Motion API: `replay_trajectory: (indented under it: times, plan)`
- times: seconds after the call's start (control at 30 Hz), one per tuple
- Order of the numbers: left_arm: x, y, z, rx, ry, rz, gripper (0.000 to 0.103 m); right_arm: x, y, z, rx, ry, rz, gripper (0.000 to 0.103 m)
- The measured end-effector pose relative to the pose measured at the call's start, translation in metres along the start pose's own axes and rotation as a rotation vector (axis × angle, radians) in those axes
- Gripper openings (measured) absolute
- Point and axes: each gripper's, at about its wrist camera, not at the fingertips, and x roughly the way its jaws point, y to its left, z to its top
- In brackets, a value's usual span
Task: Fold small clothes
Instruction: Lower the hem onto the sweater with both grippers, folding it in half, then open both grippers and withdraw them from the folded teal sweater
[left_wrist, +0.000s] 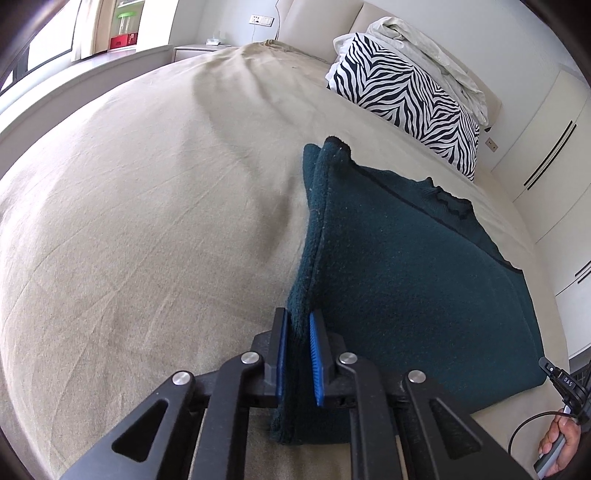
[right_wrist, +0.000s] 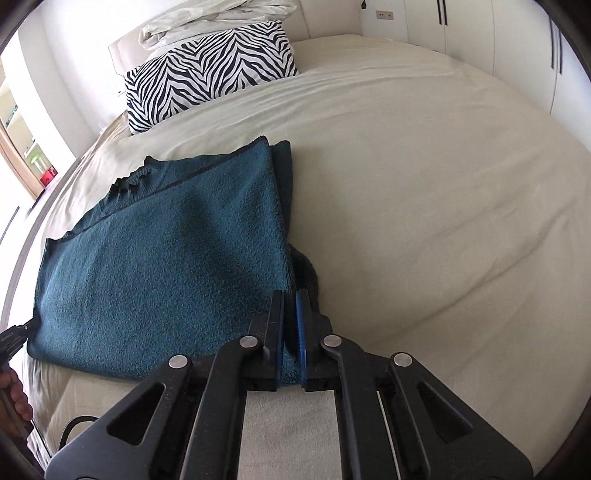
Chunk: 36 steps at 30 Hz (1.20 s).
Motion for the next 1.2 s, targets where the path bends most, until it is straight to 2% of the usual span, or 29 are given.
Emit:
replay_trajectory:
  times: [0.17,0.23,0.33,0.43,0.47,0.5,0.53,0.63,0.73,0.83,0.9,0.93,0.97,1.03,1.07,1.13,1.2]
  plan:
    - [0.002,0.000,0.000,0.013,0.007,0.000,0.013,0.010,-0.012,-0.005,0.044,0.034,0.039,0.005]
    - [0.000,-0.001,0.001,0.018,0.009,0.003,0.014,0.021,-0.015,-0.006,0.044,0.076,0.064,0.005]
    - [-0.012,-0.008,0.003,0.036,-0.017,0.030,0.015,0.015,-0.014,0.001,0.053,0.071,0.064,0.007]
    - [-0.032,-0.026,0.009,0.103,-0.101,0.077,0.015,-0.011,-0.009,0.010,0.042,-0.011,-0.004,0.023]
    - [-0.034,-0.035,0.014,0.131,-0.117,0.090,0.016,-0.020,-0.005,0.016,0.035,-0.046,0.001,0.033]
    - [-0.034,-0.045,0.020,0.160,-0.132,0.101,0.019,-0.026,0.000,0.023,0.032,-0.072,0.022,0.050]
    - [-0.032,-0.056,0.026,0.188,-0.149,0.109,0.023,-0.028,0.007,0.030,0.034,-0.095,0.064,0.053]
    - [-0.015,-0.090,0.047,0.268,-0.178,0.142,0.034,-0.017,0.039,0.052,0.029,-0.093,0.249,0.054]
    - [0.018,-0.120,0.068,0.356,-0.151,0.198,0.038,0.015,0.077,0.074,0.047,-0.046,0.450,0.054]
    - [0.055,-0.128,0.077,0.404,-0.115,0.285,0.040,0.056,0.115,0.090,0.072,0.024,0.559,0.054]
    - [0.084,-0.120,0.076,0.405,-0.044,0.332,0.044,0.089,0.129,0.096,0.120,0.084,0.638,0.054]
    - [0.092,-0.113,0.074,0.392,-0.035,0.319,0.048,0.106,0.133,0.097,0.137,0.111,0.637,0.054]
    - [0.094,-0.109,0.071,0.385,-0.063,0.309,0.051,0.121,0.135,0.097,0.153,0.132,0.623,0.054]
    - [0.093,-0.104,0.069,0.371,-0.085,0.290,0.053,0.146,0.124,0.094,0.200,0.155,0.600,0.039]
    - [0.093,-0.103,0.069,0.369,-0.086,0.285,0.053,0.152,0.114,0.095,0.222,0.144,0.609,0.026]
    - [0.094,-0.102,0.069,0.363,-0.088,0.273,0.054,0.155,0.089,0.097,0.288,0.111,0.618,0.024]
    - [0.093,-0.099,0.069,0.350,-0.094,0.257,0.054,0.154,0.056,0.101,0.365,0.060,0.551,0.024]
